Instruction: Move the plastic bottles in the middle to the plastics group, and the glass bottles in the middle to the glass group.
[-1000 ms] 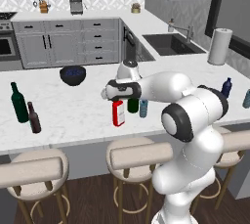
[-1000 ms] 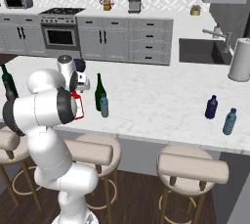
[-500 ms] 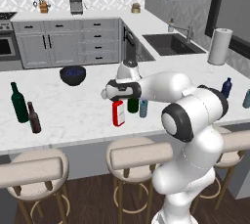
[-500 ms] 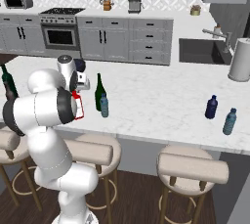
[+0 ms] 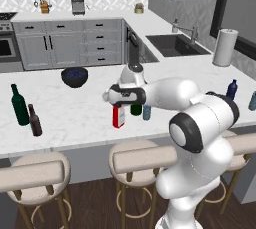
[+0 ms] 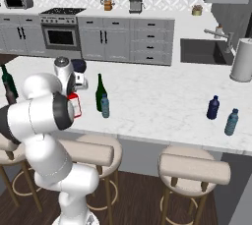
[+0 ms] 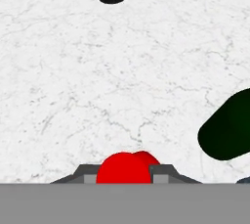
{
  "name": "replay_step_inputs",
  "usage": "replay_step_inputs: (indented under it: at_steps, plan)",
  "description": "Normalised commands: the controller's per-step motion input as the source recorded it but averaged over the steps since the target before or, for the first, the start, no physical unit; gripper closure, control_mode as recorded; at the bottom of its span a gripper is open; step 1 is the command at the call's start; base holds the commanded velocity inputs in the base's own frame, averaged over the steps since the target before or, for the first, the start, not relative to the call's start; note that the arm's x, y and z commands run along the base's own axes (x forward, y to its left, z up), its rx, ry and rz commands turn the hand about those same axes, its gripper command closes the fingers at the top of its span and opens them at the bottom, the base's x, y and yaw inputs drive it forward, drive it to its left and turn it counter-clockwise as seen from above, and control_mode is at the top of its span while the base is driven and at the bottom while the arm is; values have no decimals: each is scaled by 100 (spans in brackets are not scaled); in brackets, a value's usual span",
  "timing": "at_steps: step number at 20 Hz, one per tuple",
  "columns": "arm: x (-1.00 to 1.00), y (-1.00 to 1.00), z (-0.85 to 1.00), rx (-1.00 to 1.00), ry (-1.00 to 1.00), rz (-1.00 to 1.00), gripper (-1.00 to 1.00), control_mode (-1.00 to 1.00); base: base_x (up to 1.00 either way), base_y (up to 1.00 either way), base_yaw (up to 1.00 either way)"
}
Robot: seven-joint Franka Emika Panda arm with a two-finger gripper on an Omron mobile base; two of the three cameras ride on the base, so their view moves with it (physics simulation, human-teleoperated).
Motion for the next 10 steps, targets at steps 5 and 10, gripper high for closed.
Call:
replay_step_inputs:
  at_steps: [5,10]
  plan:
    - [0,46,12,0,-3,7,100,-100,0,0,0]
    - [0,72,29,-1,0,3,100,-100,0,0,0]
